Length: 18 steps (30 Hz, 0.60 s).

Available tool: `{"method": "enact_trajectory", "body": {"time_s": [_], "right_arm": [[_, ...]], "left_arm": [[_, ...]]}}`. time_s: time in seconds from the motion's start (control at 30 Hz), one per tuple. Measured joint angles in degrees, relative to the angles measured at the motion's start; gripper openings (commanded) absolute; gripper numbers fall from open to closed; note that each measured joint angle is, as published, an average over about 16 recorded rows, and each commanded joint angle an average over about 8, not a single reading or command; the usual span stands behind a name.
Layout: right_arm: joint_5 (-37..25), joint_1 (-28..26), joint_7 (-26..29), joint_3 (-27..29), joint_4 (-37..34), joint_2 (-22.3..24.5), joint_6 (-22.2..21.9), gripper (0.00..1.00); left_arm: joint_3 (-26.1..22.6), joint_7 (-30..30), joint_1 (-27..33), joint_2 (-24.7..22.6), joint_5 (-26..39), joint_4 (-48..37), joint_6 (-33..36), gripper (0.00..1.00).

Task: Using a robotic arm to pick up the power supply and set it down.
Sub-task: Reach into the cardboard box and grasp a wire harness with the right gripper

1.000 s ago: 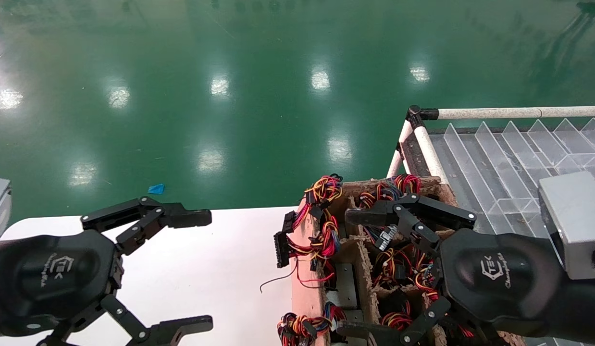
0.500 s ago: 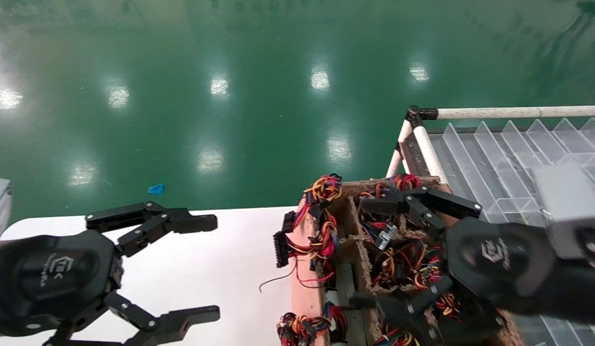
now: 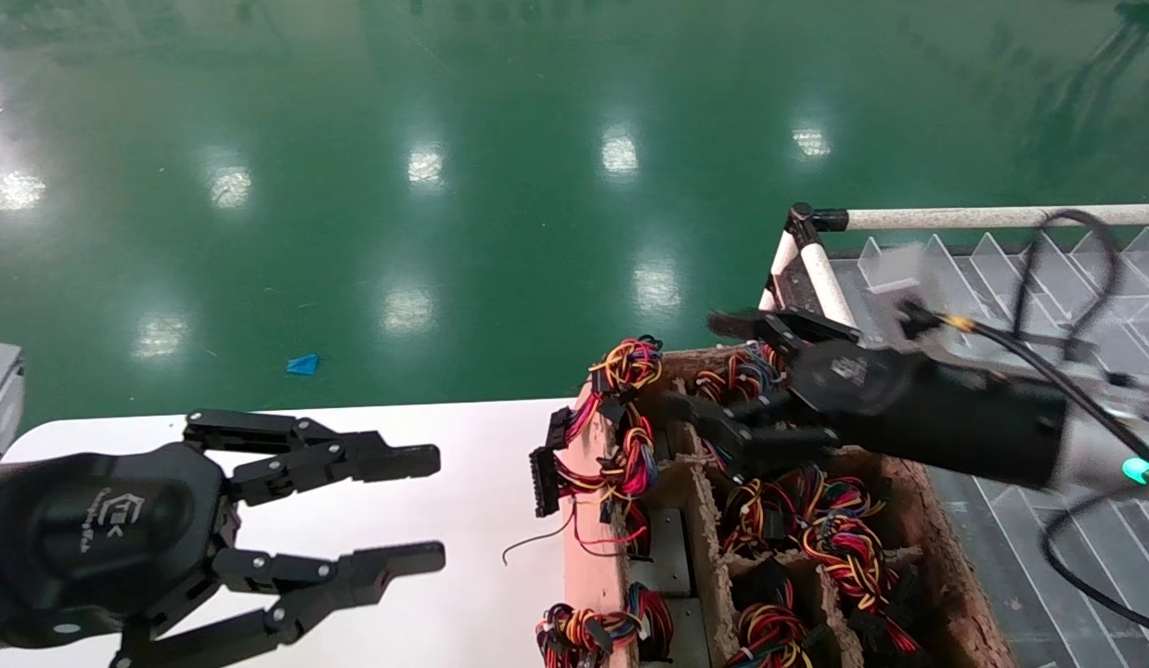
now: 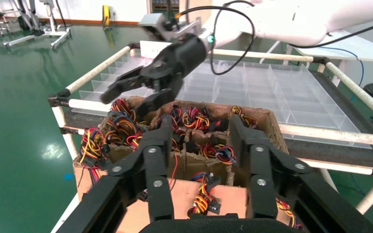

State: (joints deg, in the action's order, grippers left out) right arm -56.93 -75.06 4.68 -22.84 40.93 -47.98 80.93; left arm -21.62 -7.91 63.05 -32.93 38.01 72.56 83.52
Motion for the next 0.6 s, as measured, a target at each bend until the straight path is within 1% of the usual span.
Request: {"method": "enact_trajectory", "body": {"time_s": [0.03,0.07,0.1,0.13,0.37,0.6], "right_arm": [[-0.36,-0.69,-0.46,-0.27,-1.85,-0.96,-0.01,0.18],[-0.7,-1.34,-0.95,-0.53,-3.67,-1.91,-0.03,0.08],[-0.98,-1.94,-1.45,-0.76,-5.38,-2.79,-0.04,0.03],[-1.24,-2.49,-1.94,-0.97,-7.03,-3.63,-0.04,0.0],[-2.52,-5.41,-5.45,-2.05,-16.75,-8.14,0.47,0.0],[-3.56,-7.57,-8.29,-2.76,-23.13,-10.17,1.48,0.0]], "left_arm": [[0.0,0.0,0.0,0.0,0.0,0.0,0.0,0.0],[0.0,0.0,0.0,0.0,0.0,0.0,0.0,0.0],[0.0,0.0,0.0,0.0,0.0,0.0,0.0,0.0],[0.0,0.0,0.0,0.0,0.0,0.0,0.0,0.0],[-0.01,0.0,0.0,0.0,0.0,0.0,0.0,0.0],[-0.01,0.0,0.0,0.0,-0.01,0.0,0.0,0.0]]}}
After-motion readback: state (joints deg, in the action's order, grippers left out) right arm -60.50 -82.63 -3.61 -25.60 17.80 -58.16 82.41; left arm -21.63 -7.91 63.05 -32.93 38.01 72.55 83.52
